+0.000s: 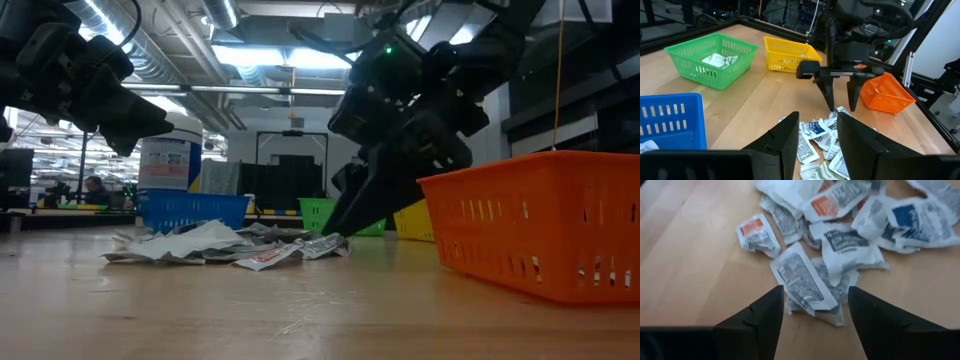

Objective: Pick & Place First Aid Supplies
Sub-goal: Put the white towelette pack into the yellow bin

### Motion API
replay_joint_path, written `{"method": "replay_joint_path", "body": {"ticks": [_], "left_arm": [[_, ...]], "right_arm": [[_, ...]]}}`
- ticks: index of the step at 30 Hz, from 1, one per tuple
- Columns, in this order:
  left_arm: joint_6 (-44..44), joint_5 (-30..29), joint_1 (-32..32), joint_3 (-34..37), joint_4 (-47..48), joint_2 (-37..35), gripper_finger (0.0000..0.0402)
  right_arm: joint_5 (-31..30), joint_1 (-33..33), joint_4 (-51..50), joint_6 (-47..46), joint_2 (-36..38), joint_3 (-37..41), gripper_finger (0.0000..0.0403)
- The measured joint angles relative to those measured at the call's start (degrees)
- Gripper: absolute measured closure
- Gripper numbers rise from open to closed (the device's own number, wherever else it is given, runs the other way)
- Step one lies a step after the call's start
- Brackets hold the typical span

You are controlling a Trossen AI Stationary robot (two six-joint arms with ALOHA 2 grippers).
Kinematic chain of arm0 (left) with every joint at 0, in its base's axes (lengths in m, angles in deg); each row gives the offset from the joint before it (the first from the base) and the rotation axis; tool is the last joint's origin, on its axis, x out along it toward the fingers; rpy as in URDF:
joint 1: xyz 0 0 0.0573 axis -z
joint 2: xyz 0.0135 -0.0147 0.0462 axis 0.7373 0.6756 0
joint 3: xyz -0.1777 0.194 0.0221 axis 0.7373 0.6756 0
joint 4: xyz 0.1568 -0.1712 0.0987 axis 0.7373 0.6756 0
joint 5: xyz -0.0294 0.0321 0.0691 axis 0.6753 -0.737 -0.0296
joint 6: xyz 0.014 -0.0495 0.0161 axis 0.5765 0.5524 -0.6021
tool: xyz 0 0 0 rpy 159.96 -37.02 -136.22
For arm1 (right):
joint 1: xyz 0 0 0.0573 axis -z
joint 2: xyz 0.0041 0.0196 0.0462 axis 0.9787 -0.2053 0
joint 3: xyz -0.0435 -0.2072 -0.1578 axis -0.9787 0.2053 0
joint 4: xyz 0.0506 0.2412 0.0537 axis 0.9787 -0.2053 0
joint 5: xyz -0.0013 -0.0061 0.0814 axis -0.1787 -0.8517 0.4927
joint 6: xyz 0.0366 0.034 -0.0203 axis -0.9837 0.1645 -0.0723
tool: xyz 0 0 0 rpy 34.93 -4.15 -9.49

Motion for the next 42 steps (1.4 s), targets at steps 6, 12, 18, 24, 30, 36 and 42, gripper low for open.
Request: {"method": "replay_joint_path", "body": {"ticks": [6, 12, 18, 24, 30, 36, 42], "left_arm": [[0.0, 0.0, 0.0, 0.0, 0.0, 0.0, 0.0274], [0.0, 0.0, 0.0, 0.0, 0.0, 0.0, 0.0274], [0.0, 0.0, 0.0, 0.0, 0.0, 0.0, 0.0274], [0.0, 0.0, 0.0, 0.0, 0.0, 0.0, 0.0274], [0.0, 0.0, 0.0, 0.0, 0.0, 0.0, 0.0274], [0.0, 0.0, 0.0, 0.0, 0.0, 0.0, 0.0274], [0.0, 0.0, 0.0, 0.0, 0.0, 0.0, 0.0274]], "right_arm": [[-0.1, 0.0, 0.0, 0.0, -0.8, 0.0, 0.0224], [-2.4, -0.1, 0.4, -0.1, -0.8, 0.0, 0.0293], [-2.6, -0.3, 0.9, -1.1, -0.8, 0.0, 0.0331], [-2.6, -0.4, 0.9, -1.1, -0.8, 0.0, 0.0354], [-5.0, -0.4, 0.2, -1.1, -0.8, 0.0, 0.0395], [-4.8, -0.4, -0.6, -4.0, -0.8, -0.4, 0.0398], [-2.3, 1.4, -8.4, -6.7, -0.4, -4.4, 0.0400]]}}
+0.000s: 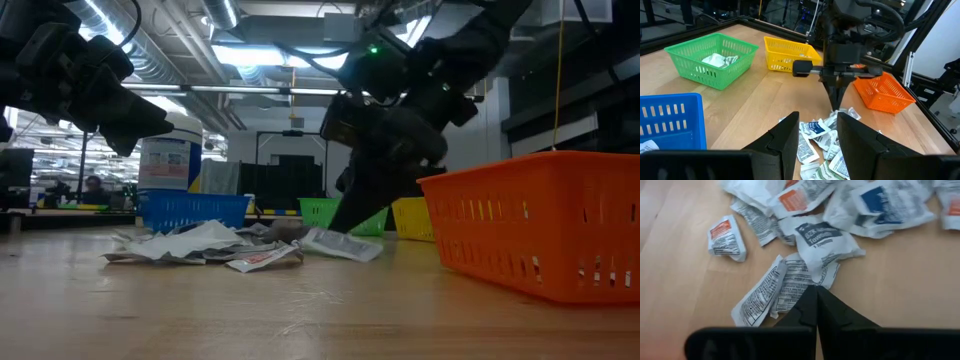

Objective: Pick & Place First Aid Supplies
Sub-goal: Put the white towelette pack into the yellow bin

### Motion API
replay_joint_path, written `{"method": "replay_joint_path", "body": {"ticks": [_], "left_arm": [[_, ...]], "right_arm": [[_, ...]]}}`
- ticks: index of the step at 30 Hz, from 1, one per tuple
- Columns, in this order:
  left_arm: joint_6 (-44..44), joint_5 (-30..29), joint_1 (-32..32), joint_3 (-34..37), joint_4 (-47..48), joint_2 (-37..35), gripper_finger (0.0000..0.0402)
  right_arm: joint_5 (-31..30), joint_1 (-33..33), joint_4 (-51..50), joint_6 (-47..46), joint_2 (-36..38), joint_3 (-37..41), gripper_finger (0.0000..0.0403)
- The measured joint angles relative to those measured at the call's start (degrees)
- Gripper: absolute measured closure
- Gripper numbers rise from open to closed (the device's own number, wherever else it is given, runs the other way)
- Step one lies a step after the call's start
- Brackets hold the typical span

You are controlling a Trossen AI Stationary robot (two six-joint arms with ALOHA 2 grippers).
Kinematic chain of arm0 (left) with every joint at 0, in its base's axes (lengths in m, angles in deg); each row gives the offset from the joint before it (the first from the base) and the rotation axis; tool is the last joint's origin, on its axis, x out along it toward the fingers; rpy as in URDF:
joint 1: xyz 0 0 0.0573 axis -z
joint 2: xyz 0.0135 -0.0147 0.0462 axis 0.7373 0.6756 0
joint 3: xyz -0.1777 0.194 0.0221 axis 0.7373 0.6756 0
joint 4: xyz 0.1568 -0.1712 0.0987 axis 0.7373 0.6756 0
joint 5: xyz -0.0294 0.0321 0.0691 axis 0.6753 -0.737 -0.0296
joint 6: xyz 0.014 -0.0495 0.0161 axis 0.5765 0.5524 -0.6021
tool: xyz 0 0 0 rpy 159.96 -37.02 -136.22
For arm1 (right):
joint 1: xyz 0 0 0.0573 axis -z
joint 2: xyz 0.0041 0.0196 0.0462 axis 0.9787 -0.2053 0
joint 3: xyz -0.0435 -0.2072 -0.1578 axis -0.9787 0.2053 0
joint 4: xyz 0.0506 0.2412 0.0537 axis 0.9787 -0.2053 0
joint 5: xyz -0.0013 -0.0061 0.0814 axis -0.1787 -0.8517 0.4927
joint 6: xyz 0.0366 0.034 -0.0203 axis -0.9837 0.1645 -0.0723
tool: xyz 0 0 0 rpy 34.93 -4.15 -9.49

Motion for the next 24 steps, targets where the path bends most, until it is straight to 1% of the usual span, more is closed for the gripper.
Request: {"method": "replay_joint_path", "body": {"ticks": [4, 8, 13, 16, 18, 20, 24], "left_arm": [[0.0, 0.0, 0.0, 0.0, 0.0, 0.0, 0.0274], [0.0, 0.0, 0.0, 0.0, 0.0, 0.0, 0.0274], [0.0, 0.0, 0.0, 0.0, 0.0, 0.0, 0.0274], [0.0, 0.0, 0.0, 0.0, 0.0, 0.0, 0.0274], [0.0, 0.0, 0.0, 0.0, 0.0, 0.0, 0.0274], [0.0, 0.0, 0.0, 0.0, 0.0, 0.0, 0.0274], [0.0, 0.0, 0.0, 0.0, 0.0, 0.0, 0.0274]], "right_arm": [[1.3, 1.1, -7.7, 0.0, 1.0, -3.1, 0.0401], [0.9, 1.7, -14.7, 0.3, 3.3, -5.4, 0.0401], [-5.2, 1.9, -22.7, 5.7, 5.6, -7.3, 0.0402], [-6.3, 1.9, -24.1, 8.0, 6.3, -7.7, 0.0402], [-5.0, 1.9, -24.1, 7.6, 6.6, -7.7, 0.0402], [-1.6, 2.1, -24.1, 5.5, 6.8, -7.7, 0.0402], [4.2, 2.7, -22.4, -2.6, 6.9, -7.7, 0.0402]]}}
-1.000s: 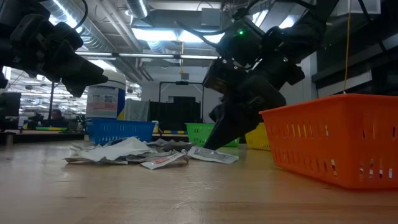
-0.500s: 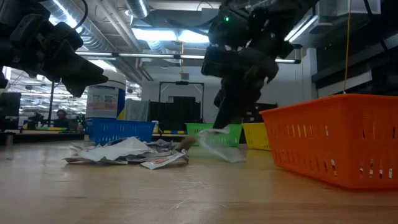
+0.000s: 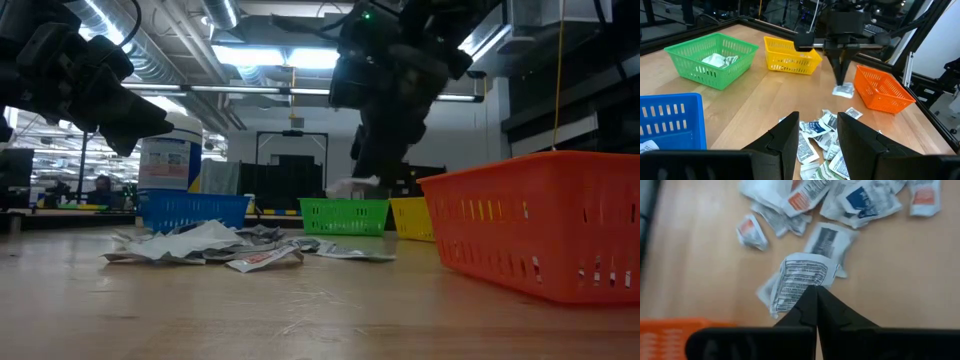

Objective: Pick & Place First Aid Supplies
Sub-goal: Put the white towelette pack into the yellow bin

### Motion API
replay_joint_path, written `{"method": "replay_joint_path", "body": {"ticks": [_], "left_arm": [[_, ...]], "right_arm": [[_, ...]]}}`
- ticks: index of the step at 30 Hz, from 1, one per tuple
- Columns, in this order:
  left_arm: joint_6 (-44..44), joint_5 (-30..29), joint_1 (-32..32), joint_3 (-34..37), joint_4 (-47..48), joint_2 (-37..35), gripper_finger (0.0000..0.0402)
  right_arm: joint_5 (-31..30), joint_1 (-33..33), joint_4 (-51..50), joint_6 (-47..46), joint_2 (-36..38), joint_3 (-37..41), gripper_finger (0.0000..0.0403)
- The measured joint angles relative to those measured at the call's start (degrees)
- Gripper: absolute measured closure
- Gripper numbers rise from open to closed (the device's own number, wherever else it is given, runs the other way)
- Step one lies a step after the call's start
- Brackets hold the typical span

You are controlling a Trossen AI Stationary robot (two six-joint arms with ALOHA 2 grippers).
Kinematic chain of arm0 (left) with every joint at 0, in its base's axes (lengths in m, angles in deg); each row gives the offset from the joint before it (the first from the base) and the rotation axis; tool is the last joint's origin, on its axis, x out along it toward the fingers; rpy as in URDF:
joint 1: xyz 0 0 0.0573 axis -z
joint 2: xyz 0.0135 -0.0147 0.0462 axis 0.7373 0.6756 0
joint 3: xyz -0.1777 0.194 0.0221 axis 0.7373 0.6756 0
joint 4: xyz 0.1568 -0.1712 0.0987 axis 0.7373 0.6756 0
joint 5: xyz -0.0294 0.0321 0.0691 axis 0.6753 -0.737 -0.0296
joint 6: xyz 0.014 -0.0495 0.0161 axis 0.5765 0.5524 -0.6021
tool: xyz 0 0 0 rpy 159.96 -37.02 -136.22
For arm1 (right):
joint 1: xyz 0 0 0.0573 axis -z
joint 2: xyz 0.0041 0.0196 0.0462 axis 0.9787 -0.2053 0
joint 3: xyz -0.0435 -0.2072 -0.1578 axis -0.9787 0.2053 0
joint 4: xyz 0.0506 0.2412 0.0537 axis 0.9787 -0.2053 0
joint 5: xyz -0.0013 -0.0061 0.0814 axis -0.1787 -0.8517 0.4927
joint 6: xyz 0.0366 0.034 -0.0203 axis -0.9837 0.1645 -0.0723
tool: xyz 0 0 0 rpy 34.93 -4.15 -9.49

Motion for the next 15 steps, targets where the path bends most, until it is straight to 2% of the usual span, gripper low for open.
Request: {"method": "replay_joint_path", "body": {"ticks": [5, 8, 15], "left_arm": [[0.0, 0.0, 0.0, 0.0, 0.0, 0.0, 0.0274], [0.0, 0.0, 0.0, 0.0, 0.0, 0.0, 0.0274], [0.0, 0.0, 0.0, 0.0, 0.0, 0.0, 0.0274]], "right_arm": [[7.1, 1.9, 4.1, -13.8, 0.0, 0.0, 0.0402], [13.9, 3.3, 9.1, -20.9, 0.0, 0.0, 0.0402], [29.2, 5.9, 31.6, -36.4, 0.0, 0.0, 0.0402]]}}
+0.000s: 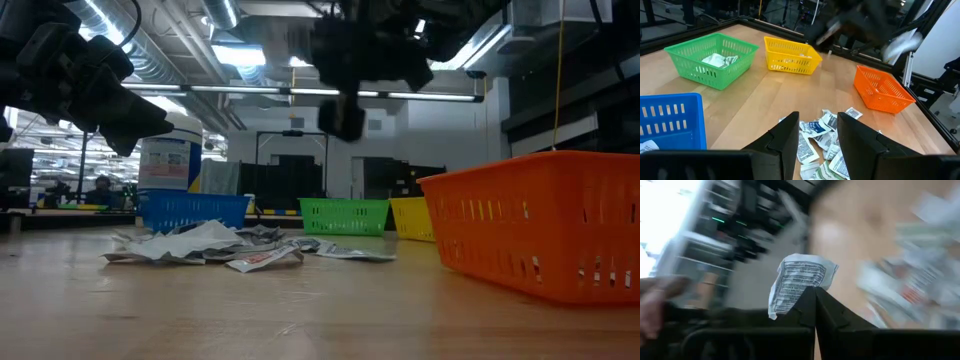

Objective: Pick & Place First Aid Supplies
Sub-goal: Put the white towelette pack into the yellow bin

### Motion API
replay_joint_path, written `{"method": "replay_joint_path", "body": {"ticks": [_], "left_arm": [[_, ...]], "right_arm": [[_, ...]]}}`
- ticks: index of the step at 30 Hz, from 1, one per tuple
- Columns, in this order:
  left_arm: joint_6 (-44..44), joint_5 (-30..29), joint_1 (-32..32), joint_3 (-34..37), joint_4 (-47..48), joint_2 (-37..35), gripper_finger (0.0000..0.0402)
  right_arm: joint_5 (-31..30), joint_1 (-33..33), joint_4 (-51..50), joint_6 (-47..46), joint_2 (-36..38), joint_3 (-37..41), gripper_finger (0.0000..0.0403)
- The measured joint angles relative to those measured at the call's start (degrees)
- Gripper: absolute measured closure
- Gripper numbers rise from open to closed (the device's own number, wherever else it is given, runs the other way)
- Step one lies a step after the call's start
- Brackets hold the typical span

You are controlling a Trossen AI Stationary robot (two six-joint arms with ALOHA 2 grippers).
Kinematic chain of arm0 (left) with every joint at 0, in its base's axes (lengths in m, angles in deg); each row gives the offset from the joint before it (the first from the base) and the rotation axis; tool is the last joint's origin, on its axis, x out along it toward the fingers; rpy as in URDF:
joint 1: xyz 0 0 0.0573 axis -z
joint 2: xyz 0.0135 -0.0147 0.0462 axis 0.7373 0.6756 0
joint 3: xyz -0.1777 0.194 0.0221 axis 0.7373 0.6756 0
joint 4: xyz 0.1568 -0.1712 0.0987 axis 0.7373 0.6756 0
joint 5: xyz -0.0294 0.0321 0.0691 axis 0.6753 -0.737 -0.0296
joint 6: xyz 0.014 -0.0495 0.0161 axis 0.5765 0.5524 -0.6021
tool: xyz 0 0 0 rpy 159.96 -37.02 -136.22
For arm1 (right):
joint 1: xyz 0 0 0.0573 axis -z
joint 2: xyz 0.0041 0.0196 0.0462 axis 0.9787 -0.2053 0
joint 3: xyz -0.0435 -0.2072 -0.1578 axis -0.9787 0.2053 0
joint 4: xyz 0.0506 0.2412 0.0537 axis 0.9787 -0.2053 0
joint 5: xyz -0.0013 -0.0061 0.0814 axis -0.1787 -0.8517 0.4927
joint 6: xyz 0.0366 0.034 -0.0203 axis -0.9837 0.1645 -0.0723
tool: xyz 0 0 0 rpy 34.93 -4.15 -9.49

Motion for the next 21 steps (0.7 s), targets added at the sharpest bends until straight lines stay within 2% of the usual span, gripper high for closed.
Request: {"method": "replay_joint_path", "body": {"ticks": [4, 9, 14, 21], "left_arm": [[0.0, 0.0, 0.0, 0.0, 0.0, 0.0, 0.0274], [0.0, 0.0, 0.0, 0.0, 0.0, 0.0, 0.0274], [0.0, 0.0, 0.0, 0.0, 0.0, 0.0, 0.0274], [0.0, 0.0, 0.0, 0.0, 0.0, 0.0, 0.0274]], "right_arm": [[4.0, 0.8, 12.7, -7.9, 0.0, 0.0, 0.0402], [7.3, 1.6, 21.7, -15.1, 0.0, 0.0, 0.0402], [9.6, 2.4, 25.1, -18.3, 0.0, 0.0, 0.0402], [10.6, 4.2, 22.4, -15.5, 0.0, 0.0, 0.0402]]}}
